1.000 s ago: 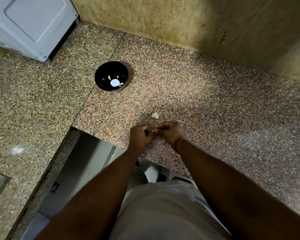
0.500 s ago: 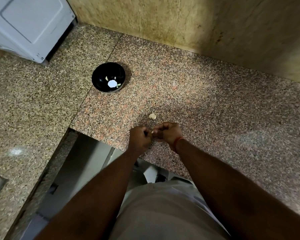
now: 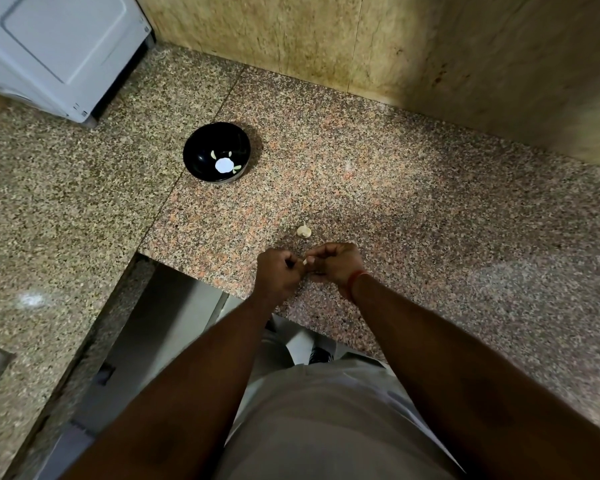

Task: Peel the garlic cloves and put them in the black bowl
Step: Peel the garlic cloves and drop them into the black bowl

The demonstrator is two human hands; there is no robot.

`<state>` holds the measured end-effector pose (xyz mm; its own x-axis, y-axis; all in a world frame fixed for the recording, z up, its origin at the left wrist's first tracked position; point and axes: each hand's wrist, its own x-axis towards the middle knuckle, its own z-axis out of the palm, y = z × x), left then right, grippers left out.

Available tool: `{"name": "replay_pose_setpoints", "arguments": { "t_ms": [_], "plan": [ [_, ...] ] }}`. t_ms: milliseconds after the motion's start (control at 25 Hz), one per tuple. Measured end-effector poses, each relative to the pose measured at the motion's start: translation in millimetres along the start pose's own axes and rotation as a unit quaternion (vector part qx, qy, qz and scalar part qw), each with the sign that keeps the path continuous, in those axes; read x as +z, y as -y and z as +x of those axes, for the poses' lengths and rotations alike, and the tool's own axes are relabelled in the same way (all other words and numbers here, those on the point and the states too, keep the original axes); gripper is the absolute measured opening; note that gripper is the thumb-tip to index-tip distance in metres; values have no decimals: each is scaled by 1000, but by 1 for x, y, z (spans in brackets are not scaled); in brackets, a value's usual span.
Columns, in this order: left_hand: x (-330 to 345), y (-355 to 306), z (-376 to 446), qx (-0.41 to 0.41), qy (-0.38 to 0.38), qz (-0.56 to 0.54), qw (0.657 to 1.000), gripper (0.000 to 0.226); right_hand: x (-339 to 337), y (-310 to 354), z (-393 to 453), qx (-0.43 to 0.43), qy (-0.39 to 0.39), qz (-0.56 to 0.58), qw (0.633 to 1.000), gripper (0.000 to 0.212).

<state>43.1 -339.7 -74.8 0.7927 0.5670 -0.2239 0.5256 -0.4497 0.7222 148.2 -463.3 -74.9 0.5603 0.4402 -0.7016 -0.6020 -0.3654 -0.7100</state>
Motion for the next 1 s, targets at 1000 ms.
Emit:
{"name": "replay_pose_setpoints", "arguments": {
  "t_ms": [1000],
  "plan": [
    [-12,3,-5,-3,-51,49,998,17,-11,1,-6,-19,58,-31,998,25]
  ]
}}
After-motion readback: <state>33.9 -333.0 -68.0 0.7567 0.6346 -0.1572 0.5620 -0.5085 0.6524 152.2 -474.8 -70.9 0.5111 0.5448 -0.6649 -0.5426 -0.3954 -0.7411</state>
